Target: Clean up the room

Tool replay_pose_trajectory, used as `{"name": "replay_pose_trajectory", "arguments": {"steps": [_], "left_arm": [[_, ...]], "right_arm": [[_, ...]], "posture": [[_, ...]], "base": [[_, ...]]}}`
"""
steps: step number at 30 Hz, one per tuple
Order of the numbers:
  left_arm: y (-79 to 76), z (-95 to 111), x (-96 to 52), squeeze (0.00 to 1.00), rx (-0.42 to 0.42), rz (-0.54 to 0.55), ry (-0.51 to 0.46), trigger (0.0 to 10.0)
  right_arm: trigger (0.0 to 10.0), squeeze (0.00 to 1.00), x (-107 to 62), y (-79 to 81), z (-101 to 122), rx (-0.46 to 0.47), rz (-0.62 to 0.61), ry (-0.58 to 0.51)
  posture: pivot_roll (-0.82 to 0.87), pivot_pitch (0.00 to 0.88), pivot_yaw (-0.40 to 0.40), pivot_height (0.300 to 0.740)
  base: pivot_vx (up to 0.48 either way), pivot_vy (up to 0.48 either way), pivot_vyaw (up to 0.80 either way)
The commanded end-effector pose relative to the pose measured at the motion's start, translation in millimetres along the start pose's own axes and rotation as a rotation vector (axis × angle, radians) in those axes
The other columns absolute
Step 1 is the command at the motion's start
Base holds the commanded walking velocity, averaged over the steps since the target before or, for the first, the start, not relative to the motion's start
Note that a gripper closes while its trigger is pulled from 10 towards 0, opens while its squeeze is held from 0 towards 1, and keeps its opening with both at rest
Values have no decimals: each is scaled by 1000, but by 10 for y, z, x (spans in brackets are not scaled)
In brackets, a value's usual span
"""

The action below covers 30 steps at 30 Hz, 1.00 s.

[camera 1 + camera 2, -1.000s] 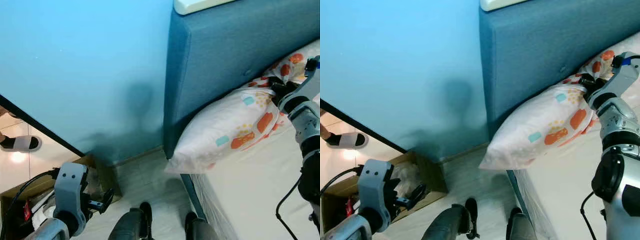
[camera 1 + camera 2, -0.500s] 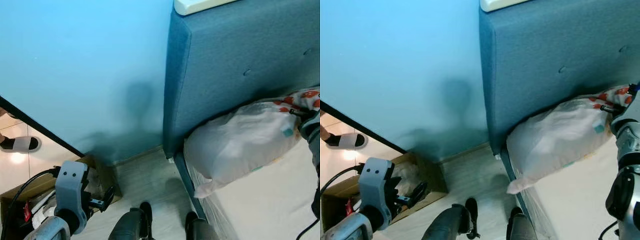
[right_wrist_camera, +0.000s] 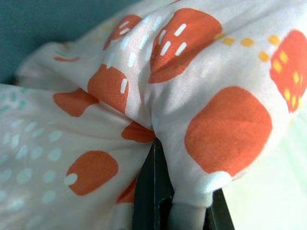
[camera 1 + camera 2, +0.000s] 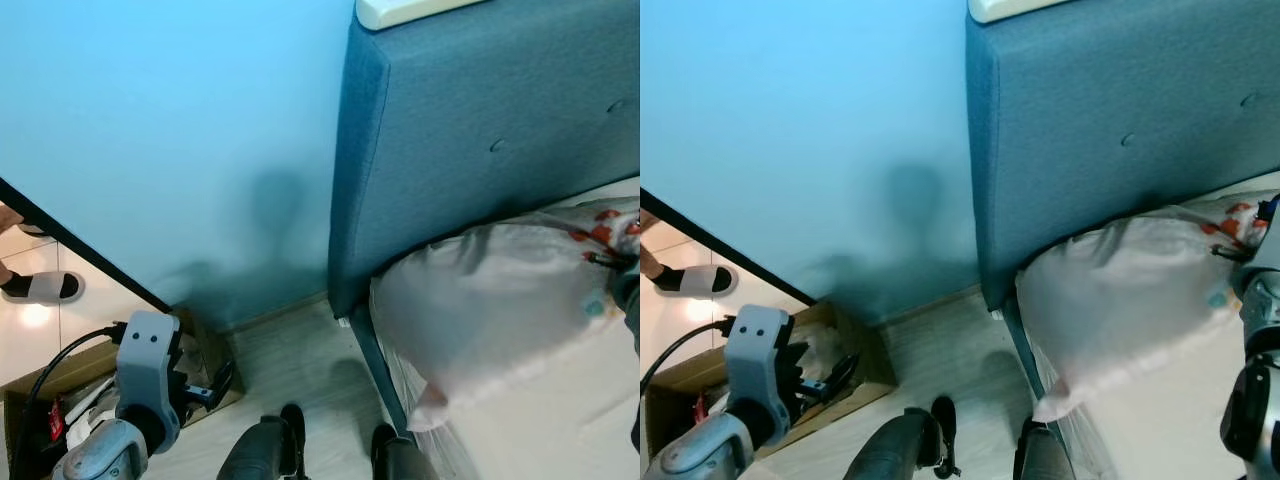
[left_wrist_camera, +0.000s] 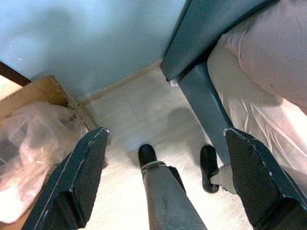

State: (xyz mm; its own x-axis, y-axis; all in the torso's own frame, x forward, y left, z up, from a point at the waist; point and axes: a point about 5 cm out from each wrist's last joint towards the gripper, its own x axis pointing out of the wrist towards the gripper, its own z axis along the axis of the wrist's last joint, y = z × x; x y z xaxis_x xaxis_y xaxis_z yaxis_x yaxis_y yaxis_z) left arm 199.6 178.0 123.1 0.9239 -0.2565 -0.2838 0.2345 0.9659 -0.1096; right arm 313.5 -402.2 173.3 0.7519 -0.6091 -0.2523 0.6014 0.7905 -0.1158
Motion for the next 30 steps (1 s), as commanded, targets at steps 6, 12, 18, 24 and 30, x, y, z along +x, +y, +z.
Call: {"name": "replay_pose_trajectory", "arguments": {"steps": [6,12,18,24,30], "left_arm": [[-7,-88,25,0,-45,14,20,10000],[-23,-73,103,0,-66,16,1,10000],[-53,-22,223,0,-83,8,-36,10000],[-41,-13,308,0,-99,16,-57,10000],[-6,-30,427,0,-115,31,-76,10000]], "right_arm": [[10000,31,-34,-295,-211,-94,-163,60],[10000,1000,-55,-411,-223,-158,-270,37],[10000,1000,-61,-407,-116,-261,-366,-28],[10000,1000,-61,-344,-16,-349,-411,-82],[10000,733,-23,342,66,-212,-35,-152]], "posture": [[124,336,64,740],[113,318,51,740],[110,271,35,740],[97,232,19,740],[69,165,-4,740]], "base": [[0,0,0],[0,0,0],[0,0,0],[0,0,0],[0,0,0]]}}
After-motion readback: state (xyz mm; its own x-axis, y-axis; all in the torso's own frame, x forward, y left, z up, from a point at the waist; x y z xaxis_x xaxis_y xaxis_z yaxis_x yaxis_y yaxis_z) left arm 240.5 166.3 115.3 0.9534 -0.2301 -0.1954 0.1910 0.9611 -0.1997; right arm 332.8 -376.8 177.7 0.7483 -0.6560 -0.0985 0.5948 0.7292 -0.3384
